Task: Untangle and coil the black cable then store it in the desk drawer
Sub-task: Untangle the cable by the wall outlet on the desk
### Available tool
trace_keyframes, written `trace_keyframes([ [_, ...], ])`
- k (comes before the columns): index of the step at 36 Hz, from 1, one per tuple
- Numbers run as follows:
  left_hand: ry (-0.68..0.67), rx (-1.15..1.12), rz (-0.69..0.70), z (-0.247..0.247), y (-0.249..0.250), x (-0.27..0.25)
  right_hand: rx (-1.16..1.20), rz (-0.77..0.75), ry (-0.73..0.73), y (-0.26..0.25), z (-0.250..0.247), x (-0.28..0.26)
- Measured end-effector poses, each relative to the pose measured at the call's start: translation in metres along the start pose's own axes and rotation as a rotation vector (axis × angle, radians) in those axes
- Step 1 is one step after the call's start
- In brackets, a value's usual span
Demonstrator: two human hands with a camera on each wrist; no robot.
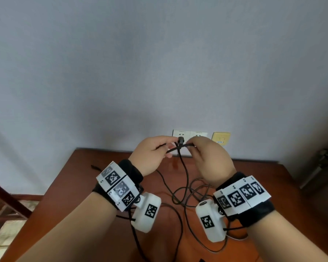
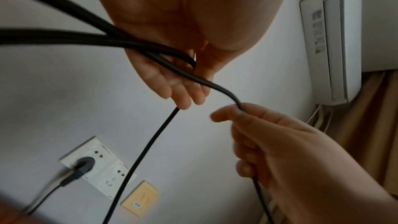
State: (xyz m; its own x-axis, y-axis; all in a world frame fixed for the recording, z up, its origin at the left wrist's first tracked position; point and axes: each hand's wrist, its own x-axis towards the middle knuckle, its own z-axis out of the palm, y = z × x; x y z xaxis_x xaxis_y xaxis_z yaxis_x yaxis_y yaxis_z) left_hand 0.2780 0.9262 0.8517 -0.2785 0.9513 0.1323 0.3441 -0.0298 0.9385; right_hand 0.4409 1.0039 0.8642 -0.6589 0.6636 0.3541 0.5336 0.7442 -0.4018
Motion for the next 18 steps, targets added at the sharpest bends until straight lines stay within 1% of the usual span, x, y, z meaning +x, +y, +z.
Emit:
trace_keyframes([
  [4, 0.074, -0.086, -0.067, -0.007, -0.008, 0.0, 0.124, 0.13, 0.027, 0.008, -0.008, 0.002],
  [7, 0.109, -0.151, -0.122, -0.012, -0.013, -0.001, 0.209, 0.21, 0.1, 0.014, -0.014, 0.002],
  [12, 0.172, -0.146, -0.156, -0.016, -0.02, 0.0, 0.262, 0.307, 0.193, 0.028, -0.023, 0.002],
  [15, 0.207, -0.114, -0.161, -0.017, -0.024, 0.001, 0.287, 0.385, 0.251, 0.046, -0.025, 0.003],
  [17, 0.223, -0.109, -0.164, -0.019, -0.026, 0.001, 0.282, 0.451, 0.256, 0.058, -0.027, 0.003],
  [18, 0.223, -0.111, -0.164, -0.02, -0.027, 0.001, 0.252, 0.477, 0.221, 0.064, -0.029, 0.002],
])
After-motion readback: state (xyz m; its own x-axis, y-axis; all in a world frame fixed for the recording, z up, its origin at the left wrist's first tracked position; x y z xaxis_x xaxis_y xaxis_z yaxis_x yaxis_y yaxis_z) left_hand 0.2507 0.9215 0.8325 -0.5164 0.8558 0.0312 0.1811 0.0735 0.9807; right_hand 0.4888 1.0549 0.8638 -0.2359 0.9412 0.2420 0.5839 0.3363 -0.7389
